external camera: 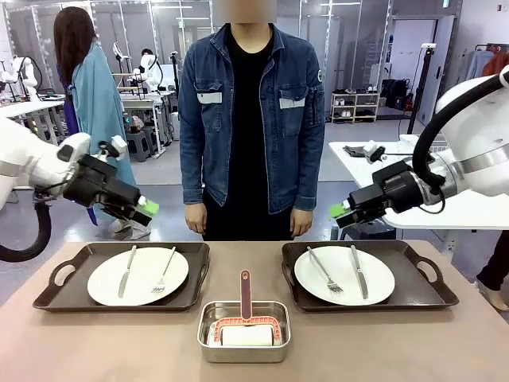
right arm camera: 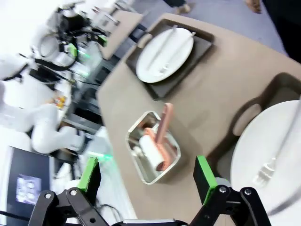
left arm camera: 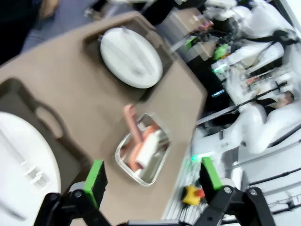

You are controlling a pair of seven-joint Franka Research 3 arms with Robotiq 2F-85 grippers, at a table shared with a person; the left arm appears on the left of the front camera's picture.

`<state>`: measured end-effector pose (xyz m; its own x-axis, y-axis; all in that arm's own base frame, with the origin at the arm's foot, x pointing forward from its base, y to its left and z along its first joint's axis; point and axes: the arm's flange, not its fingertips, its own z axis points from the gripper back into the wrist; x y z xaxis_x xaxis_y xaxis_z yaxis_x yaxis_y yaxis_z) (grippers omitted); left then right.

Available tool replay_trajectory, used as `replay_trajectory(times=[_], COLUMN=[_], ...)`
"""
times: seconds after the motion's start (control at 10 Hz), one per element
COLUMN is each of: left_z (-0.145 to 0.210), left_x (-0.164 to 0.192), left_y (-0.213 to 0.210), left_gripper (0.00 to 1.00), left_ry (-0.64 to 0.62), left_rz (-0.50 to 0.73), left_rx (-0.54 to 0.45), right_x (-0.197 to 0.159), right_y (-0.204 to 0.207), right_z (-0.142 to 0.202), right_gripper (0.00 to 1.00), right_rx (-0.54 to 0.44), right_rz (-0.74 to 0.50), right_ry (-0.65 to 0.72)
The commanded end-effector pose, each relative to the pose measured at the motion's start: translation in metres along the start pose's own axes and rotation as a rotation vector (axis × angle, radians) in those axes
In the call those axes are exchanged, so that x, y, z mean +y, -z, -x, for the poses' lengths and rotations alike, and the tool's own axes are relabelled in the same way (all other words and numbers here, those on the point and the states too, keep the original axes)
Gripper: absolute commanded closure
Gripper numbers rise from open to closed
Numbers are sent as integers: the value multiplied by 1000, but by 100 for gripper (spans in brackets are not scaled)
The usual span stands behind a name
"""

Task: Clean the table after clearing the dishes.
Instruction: When the left (or right) Handle tray is removed, use the left hand (or right hand) to clean the left (or right) side of the table with the Lint Roller.

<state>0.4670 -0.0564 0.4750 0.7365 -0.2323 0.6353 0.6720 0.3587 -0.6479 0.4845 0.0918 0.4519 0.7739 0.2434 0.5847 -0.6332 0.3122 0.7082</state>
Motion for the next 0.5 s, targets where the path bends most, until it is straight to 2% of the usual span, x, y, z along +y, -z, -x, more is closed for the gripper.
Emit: replay_trajectory(times=[0.0, 0.2, 0.3, 0.4], left_z=[12, 39, 50, 31], left_x=[34, 48, 54, 42], left_y=[-2, -27, -43, -21], left_gripper=[0, 0, 0, 0], left_ry=[-102, -194, -249, -137], left_rz=[246, 291, 320, 274], left_rx=[-144, -243, -185, -212], right_x=[-11, -16, -21, -22], right_y=[2, -16, -21, -12], right_z=[-5, 7, 12, 7], right_gripper=[0, 0, 0, 0], right_rx=[-82, -166, -144, -122], right_rz=[-113, -147, -130, -141], right_ry=[117, 202, 238, 136])
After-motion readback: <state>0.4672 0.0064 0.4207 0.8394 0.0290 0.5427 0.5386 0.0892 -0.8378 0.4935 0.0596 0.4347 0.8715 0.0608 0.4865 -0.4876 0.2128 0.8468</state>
